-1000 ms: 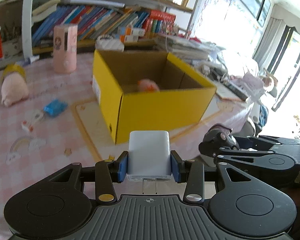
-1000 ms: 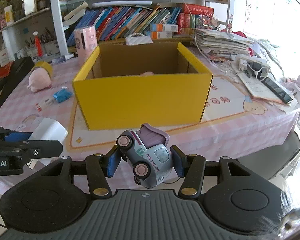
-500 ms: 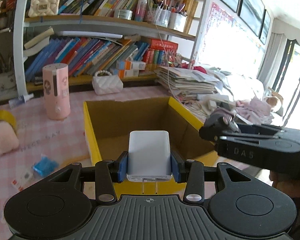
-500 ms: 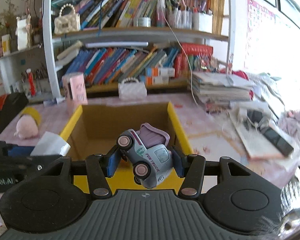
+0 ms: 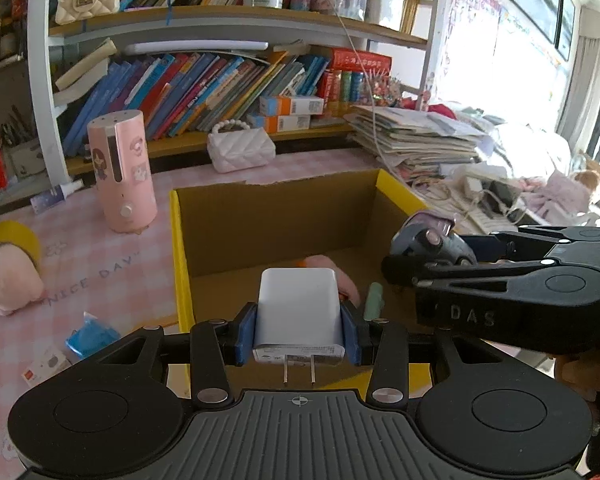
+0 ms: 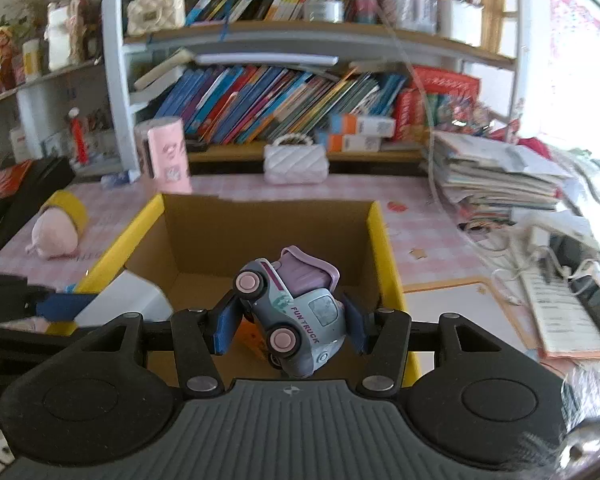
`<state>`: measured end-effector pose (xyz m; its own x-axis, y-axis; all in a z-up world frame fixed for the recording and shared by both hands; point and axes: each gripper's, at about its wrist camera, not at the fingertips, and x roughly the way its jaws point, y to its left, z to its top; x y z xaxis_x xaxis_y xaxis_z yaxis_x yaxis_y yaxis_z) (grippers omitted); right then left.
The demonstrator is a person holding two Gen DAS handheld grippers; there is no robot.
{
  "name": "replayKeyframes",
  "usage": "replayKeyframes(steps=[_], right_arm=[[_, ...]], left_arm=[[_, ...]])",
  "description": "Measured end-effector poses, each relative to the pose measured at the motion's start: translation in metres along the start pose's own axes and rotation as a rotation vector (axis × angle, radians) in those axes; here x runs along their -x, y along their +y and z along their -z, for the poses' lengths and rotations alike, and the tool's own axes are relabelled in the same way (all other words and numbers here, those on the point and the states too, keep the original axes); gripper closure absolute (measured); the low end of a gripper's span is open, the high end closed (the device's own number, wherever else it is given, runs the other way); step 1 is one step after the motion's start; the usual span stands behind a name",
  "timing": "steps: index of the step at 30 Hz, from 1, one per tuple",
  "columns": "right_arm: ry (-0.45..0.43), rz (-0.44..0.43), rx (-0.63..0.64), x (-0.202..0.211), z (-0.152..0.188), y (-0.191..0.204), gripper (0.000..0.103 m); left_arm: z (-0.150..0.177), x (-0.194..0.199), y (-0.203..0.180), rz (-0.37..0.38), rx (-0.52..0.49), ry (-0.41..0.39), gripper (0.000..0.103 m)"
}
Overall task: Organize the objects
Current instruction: 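Lower the charger with the left gripper while the right gripper lowers the car, open both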
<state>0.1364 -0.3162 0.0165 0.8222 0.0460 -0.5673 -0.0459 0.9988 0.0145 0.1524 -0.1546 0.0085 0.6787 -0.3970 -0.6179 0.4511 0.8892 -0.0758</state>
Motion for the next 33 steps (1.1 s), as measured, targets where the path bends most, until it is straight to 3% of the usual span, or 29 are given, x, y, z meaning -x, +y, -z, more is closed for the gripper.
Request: replayKeyframes(steps=[8, 22, 25, 33], right_arm=[[0.094, -0.038, 0.052, -0.033, 0.001, -0.007, 0.052], [0.168, -0.057, 0.280, -0.068, -0.001, 0.000, 0.052], [0.206, -0.077, 0.267, -0.074, 0.000, -0.002, 0.057], [0.242, -0.065, 0.240, -0.075, 0.000, -0.002, 0.057]], left_arm=[[0.001, -0.027, -0.003, -0.048, -0.015, 0.074, 0.062], [-0.001, -0.034, -0.008, -0.058, -0.066, 0.071, 0.060], [0.000, -0.034, -0.007, -0.057, -0.065, 0.068, 0.059], [0.000, -0.034, -0.007, -0.045, -0.081, 0.067, 0.058]])
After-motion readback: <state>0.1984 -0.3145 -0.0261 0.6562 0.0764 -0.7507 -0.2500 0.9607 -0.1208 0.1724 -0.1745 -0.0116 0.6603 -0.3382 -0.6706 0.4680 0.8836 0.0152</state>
